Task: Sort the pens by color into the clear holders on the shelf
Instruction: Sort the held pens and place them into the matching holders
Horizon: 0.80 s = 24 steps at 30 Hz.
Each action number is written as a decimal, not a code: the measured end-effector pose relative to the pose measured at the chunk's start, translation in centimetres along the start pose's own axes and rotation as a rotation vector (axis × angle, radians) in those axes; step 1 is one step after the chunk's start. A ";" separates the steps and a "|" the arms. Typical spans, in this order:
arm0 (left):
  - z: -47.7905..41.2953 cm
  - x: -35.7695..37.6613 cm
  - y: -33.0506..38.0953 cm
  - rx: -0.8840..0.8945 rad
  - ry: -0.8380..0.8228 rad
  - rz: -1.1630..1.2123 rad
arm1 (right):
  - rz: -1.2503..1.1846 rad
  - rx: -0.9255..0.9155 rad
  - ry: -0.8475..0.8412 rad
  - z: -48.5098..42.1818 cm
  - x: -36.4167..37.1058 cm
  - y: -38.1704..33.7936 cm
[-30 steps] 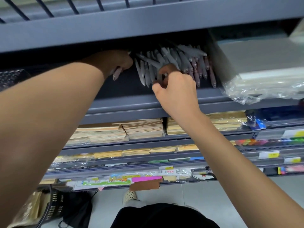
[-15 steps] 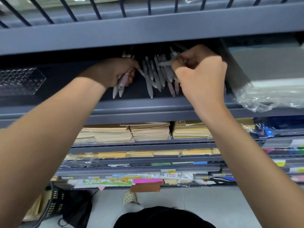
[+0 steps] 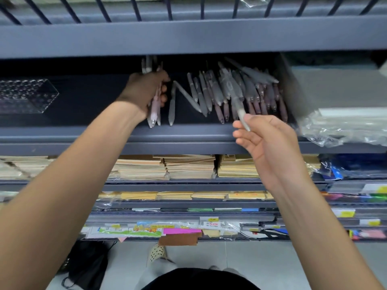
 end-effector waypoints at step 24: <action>12.7 -14.8 -1.8 0.028 -0.031 0.444 | 0.253 -0.052 -0.458 3.7 10.7 4.4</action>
Point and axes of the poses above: each hand's wrist, its own z-axis away from the middle knuckle, its own x-axis out of the palm, y = z × x, the point moved 4 cm from there along -z, towards the middle knuckle, and after that the axes turned 12 degrees about z, right-handed, at the moved point
